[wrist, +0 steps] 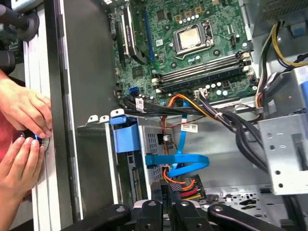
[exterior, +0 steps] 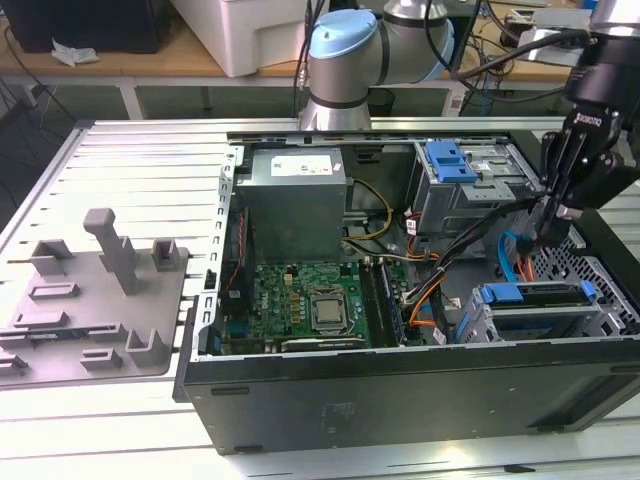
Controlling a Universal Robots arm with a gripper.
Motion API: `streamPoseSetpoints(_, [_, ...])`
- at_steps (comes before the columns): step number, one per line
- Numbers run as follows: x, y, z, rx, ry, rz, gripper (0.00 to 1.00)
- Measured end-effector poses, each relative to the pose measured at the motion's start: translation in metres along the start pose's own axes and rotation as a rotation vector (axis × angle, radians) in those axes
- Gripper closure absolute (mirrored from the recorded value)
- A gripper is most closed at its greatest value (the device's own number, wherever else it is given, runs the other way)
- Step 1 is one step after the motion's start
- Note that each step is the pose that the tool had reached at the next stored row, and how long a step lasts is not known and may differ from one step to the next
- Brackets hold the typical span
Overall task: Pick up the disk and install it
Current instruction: 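Insert the first disk wire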
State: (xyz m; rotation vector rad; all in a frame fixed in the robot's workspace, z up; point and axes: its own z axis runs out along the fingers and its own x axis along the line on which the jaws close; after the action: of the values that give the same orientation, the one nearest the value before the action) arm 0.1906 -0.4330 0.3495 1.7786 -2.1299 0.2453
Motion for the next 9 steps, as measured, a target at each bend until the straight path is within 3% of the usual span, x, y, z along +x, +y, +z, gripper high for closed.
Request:
streamPoseSetpoints(3, [0.0060,-0.0003,0.0024,-0.0002,-0.0188,-0.004,0.83])
streamPoseSetpoints(9, [0.0185,-0.0002,0.0075,0.0019,-0.0852,-0.016,0.83])
